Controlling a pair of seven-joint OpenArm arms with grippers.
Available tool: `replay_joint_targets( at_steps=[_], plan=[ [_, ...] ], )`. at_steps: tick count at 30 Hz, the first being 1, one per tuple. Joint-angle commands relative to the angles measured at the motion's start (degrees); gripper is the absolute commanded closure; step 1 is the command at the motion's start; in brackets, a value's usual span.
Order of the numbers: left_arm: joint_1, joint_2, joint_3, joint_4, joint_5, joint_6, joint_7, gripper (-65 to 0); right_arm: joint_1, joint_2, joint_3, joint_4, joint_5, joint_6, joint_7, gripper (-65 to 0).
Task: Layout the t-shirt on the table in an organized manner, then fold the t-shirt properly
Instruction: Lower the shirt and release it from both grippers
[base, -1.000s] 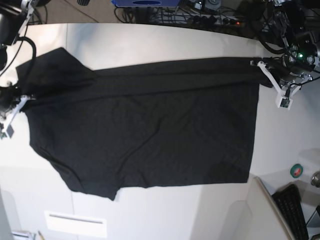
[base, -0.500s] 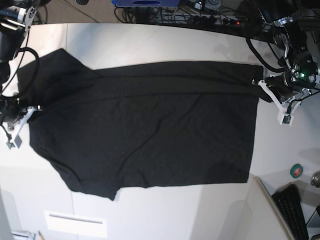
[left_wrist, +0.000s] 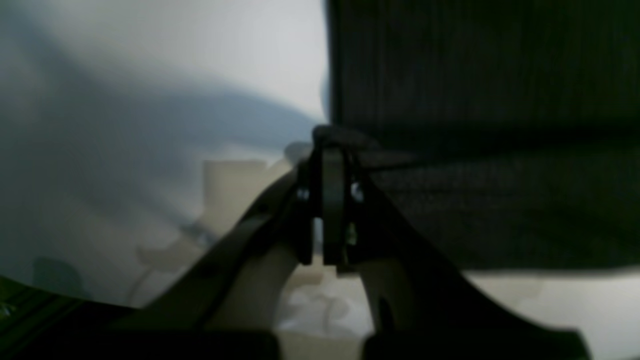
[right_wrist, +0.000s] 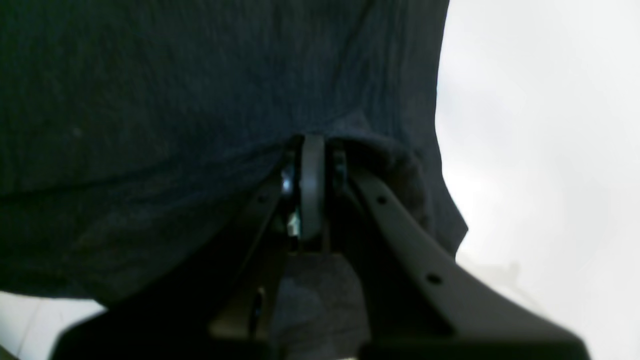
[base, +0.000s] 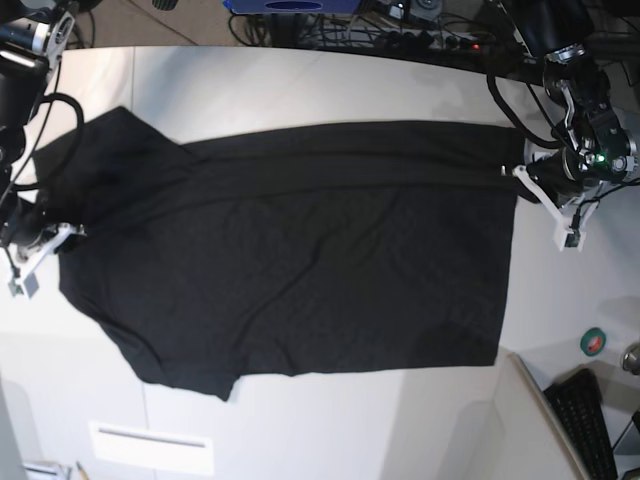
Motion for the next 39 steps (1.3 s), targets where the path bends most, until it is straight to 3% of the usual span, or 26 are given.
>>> replay_joint_targets(
  at_steps=[1,11,13,15,16,18,20,23,27,30,36,39],
  plan=[
    [-0.5,-0.7,-0.3,0.9,-0.1,0.4,-0.4,0.0,1.4,1.2,0.1,0.9,0.6,-0.3,1.7,0.0],
    [-2.1,-0.6,-0.3,1.4,0.3,0.6,-0.2,0.0,1.4,1.2,0.7,1.3,0.7,-0.3,2.1,0.0],
    [-2.0,-0.6,-0.7,1.5,0.3,0.6,-0.2,0.0,1.3,1.2,4.3,2.1,0.7,-0.3,2.1,-16.5],
    [-1.9,-0.6,-3.6,2.1,-0.2,0.5,-0.2,-21.1,0.5,0.9,9.6,4.3,0.7,-0.3,2.0,-31.1],
    [-2.0,-0.4,-5.4,2.6,-0.3,0.3,-0.2,-30.9,-0.6,0.9,11.6,5.9,0.7,-0.3,1.9,-35.1],
    [-1.8,-0.3,-8.9,4.1,-2.5,0.3,-0.2,-49.9,-3.2,0.8,13.8,10.0,0.7,-0.3,1.7,-36.0],
    [-1.3,-0.6,-13.7,5.3,-9.1,0.2,-0.2,-65.0,-7.4,0.8,14.3,14.2,0.8,-0.3,1.7,-36.0],
    [1.7,-1.7,-20.6,5.3,-20.2,0.2,-0.1,-65.0,-13.1,-0.3,14.4,17.3,0.8,-0.3,1.5,-36.3],
    [7.6,-3.5,-22.2,4.6,-28.7,0.2,-0.3,-65.0,-16.5,-4.6,20.1,17.0,0.7,-0.3,0.2,-36.6],
    [10.4,-3.2,-22.3,4.6,-29.3,0.2,-0.4,-65.0,-16.5,-6.4,24.4,14.5,0.7,-0.3,0.2,-36.6],
    [12.9,-3.3,-22.3,4.6,-29.2,0.2,-0.4,-65.0,-15.6,-6.1,24.2,4.0,0.7,-0.3,6.9,-36.6],
    [13.3,-3.5,-22.3,3.8,-29.2,0.2,-0.4,-65.0,-15.4,-5.4,24.2,2.2,0.7,0.1,7.5,-36.6]
  ],
)
